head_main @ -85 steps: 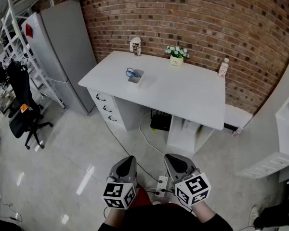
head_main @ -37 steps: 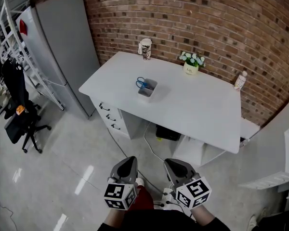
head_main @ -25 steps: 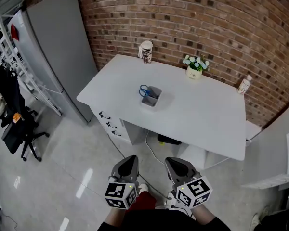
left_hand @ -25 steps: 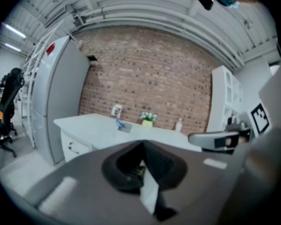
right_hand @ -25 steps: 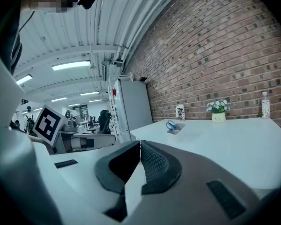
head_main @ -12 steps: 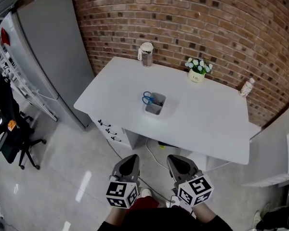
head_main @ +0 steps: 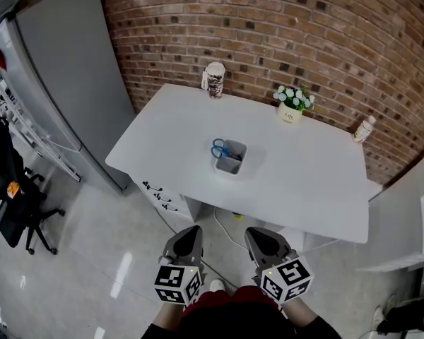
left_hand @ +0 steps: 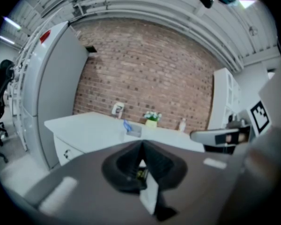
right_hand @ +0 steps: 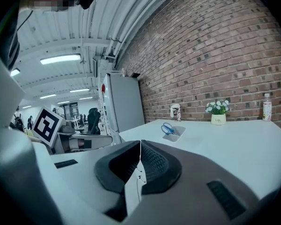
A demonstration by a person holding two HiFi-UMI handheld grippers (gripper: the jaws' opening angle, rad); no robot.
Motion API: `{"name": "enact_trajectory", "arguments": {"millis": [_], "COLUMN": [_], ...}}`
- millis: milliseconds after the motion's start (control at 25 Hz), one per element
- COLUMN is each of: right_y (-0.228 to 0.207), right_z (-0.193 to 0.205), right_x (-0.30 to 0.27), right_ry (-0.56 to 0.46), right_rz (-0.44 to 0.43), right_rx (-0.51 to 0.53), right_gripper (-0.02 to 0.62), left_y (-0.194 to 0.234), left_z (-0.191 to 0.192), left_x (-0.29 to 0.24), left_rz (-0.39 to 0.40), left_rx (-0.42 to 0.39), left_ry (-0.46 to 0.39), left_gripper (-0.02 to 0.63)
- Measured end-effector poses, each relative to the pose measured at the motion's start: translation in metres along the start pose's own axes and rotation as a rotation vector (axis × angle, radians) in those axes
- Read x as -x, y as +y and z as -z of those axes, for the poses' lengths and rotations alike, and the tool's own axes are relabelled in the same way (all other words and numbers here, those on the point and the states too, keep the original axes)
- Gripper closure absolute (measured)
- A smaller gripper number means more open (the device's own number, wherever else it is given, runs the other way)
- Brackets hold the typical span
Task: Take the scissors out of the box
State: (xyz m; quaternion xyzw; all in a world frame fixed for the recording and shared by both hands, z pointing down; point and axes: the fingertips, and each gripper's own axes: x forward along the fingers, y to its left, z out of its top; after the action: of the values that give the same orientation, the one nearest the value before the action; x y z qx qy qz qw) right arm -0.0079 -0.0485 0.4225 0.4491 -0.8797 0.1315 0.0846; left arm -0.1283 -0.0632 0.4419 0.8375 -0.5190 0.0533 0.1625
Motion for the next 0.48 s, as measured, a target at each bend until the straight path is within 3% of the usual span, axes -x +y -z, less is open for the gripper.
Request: {"name": "enact_trajectory", "arguments": {"millis": [480], "right_y": [0.0006], "right_z": [-0.002], "right_x": [-0.0063], "right_ry": [0.003], "right_rz": [0.005], "right_rx": [0.004], "right_gripper": [0.586], "left_y": [0.0004], "left_z": [-0.0071], "left_x": [-0.0063], "left_rz": [0.023], "left_rx": [-0.01], "left_ry": [-0.01], "left_gripper": [0.601]}}
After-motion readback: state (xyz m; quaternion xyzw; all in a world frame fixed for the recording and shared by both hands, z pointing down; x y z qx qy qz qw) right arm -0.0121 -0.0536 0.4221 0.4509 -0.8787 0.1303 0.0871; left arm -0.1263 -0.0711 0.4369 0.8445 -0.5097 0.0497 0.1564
